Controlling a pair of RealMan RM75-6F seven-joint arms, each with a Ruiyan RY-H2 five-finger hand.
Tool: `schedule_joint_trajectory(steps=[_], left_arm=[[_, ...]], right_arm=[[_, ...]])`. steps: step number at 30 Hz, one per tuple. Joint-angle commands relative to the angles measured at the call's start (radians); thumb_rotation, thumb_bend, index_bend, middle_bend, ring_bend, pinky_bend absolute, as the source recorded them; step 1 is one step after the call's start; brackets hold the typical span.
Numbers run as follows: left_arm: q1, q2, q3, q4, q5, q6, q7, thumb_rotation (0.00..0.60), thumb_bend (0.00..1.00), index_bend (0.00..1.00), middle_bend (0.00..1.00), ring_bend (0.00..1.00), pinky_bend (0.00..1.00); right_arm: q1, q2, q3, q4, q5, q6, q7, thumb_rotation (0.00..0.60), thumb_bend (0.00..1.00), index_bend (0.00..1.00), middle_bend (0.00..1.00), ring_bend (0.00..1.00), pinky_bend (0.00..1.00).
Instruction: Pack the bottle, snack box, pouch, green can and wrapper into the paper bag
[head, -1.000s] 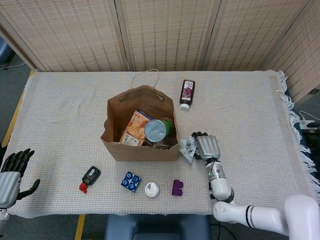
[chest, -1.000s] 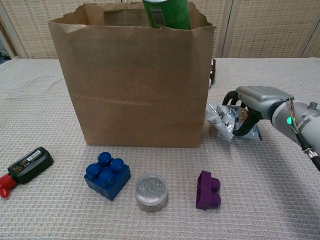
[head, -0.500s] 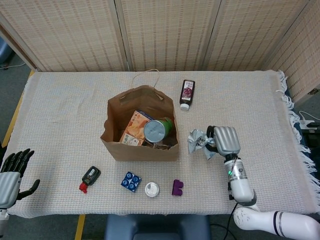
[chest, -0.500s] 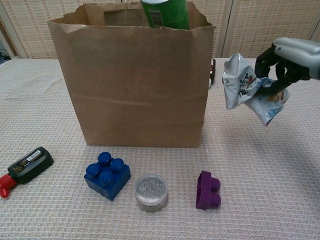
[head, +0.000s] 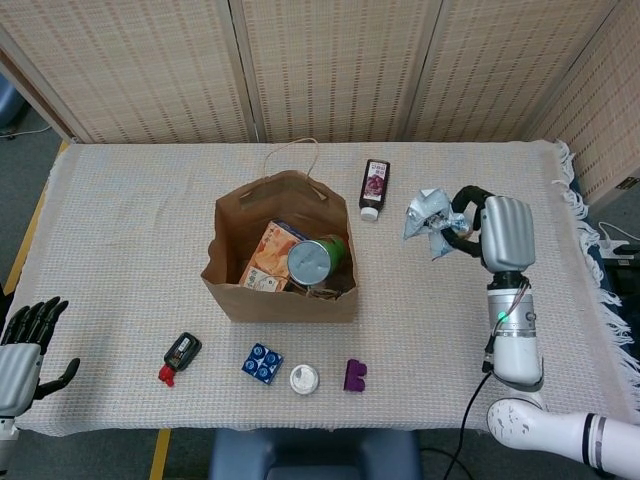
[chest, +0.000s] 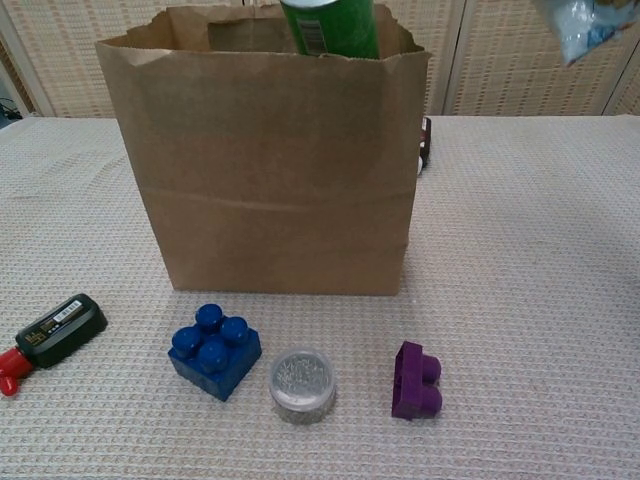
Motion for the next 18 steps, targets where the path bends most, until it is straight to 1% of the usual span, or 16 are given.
schedule_joint_trajectory(steps=[1,5,7,10,13,18], left_arm=[[0.0,0.0,0.0,0.0,0.0,-0.001,-0.001,0.6,0.33,0.0,0.0,0.0,0.0],[0.0,0.001,0.0,0.0,0.0,-0.001,-0.005,0.6,0.33,0.0,0.0,0.0,0.0],[0.0,0.001,0.0,0.001,0.0,-0.001,-0.008,0.6,0.33,0.0,0.0,0.0,0.0],[-0.001,0.002,0.0,0.003,0.001,-0.002,-0.014,0.6,0.33,0.0,0.0,0.0,0.0],[-0.001,0.003,0.001,0.004,0.003,-0.003,-0.019,0.6,0.33,0.0,0.0,0.0,0.0],[-0.001,0.003,0.002,0.006,0.005,-0.001,-0.027,0.6,0.33,0.0,0.0,0.0,0.0]], right_arm=[[0.067,-0.031,0.075,-0.021,0.011,0.05,-0.048,0.6,0.38,0.81,0.67,0.69,0.9],[0.157,-0.078,0.14,-0.034,0.048,0.073,-0.133,0.6,0.38,0.81,0.67,0.69,0.9],[0.21,-0.11,0.162,-0.019,0.061,0.087,-0.187,0.6,0.38,0.81,0.67,0.69,0.9],[0.286,-0.163,0.18,0.015,0.079,0.101,-0.253,0.6,0.38,0.81,0.67,0.69,0.9],[0.353,-0.229,0.182,0.071,0.085,0.114,-0.291,0.6,0.38,0.8,0.67,0.69,0.9],[0.436,-0.335,0.157,0.197,0.086,0.12,-0.332,0.6,0.38,0.8,0.67,0.68,0.89]])
